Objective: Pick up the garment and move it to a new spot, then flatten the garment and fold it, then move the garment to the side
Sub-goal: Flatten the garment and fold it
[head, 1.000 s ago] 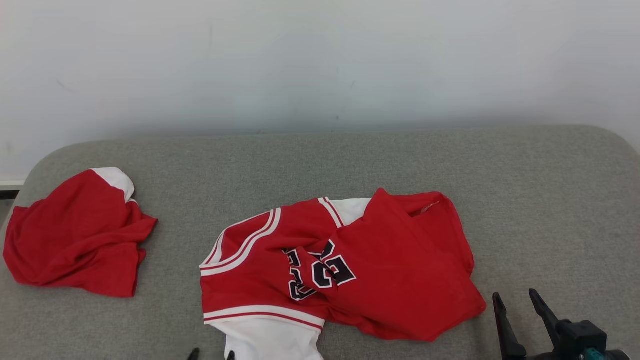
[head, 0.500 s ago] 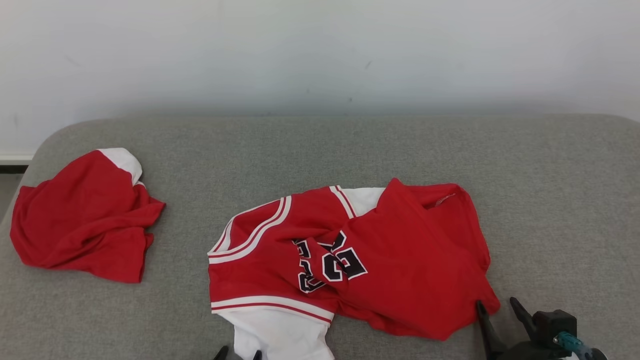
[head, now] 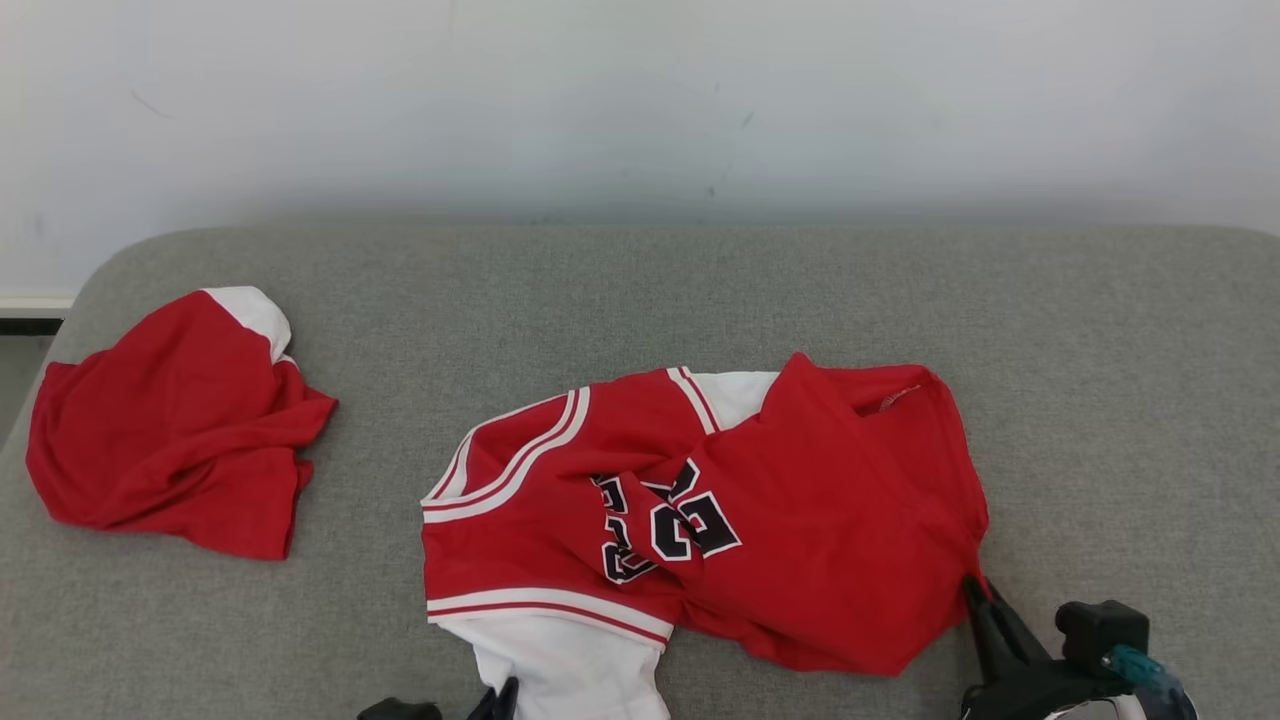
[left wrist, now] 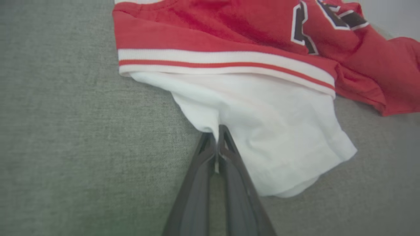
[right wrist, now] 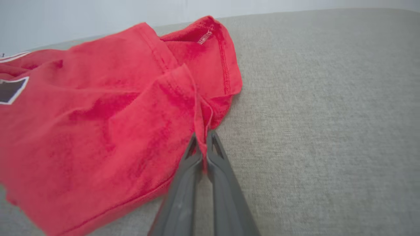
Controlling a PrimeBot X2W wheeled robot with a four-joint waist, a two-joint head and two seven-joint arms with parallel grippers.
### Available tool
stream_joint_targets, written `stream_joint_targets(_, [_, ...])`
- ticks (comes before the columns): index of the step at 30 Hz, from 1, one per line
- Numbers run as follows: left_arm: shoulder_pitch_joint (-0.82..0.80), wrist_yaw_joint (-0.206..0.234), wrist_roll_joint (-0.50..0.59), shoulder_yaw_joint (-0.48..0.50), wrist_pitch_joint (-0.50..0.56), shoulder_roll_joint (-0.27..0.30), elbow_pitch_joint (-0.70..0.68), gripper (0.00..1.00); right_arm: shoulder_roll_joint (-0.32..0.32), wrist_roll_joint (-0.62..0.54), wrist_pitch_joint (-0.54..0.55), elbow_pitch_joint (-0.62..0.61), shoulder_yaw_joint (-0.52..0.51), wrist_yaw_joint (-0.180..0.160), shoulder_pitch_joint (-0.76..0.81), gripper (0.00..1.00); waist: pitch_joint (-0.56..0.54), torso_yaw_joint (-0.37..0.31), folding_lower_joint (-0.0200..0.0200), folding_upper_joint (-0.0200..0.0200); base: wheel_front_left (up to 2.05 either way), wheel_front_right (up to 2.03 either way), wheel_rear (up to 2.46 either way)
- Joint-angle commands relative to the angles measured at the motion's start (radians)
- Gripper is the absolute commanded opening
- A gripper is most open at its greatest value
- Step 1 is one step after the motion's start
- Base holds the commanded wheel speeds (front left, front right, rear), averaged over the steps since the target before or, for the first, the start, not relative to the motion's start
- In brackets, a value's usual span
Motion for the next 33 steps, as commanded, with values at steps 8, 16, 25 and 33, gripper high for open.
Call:
stream_joint_targets(8, [0.063, 0.002, -0.048, 0.062, 0.002, 0.003, -0.204, 0.00, -0.008, 0.050, -0.001, -0.225, -0.015, 0.001, 0.106, 0.00, -0.029, -0.008, -0.0001, -0.0001, 0.00, 0.00, 0.00])
stream_joint_targets(16, [-0.118, 0.002, -0.118, 0.027, 0.014, 0.073, -0.326, 0.00, -0.040, 0.150, -0.001, -0.358, 0.058, 0.001, -0.016, 0.00, 0.001, -0.044, -0.0001, -0.0001, 0.00, 0.00, 0.00])
stream_joint_targets(25, [-0.732, 0.002, -0.204, -0.022, 0.167, 0.197, -0.310, 0.00, -0.099, 0.316, 0.021, -0.288, 0.135, 0.001, -0.528, 0.00, 0.244, -0.095, -0.0001, -0.0001, 0.00, 0.00, 0.00])
stream_joint_targets(33, [-1.383, 0.003, -0.200, -0.008, 0.229, 0.195, -0.085, 0.00, -0.179, 0.416, 0.114, -0.097, 0.114, 0.001, -1.113, 0.00, 0.461, -0.108, -0.0001, -0.0001, 0.00, 0.00, 0.00])
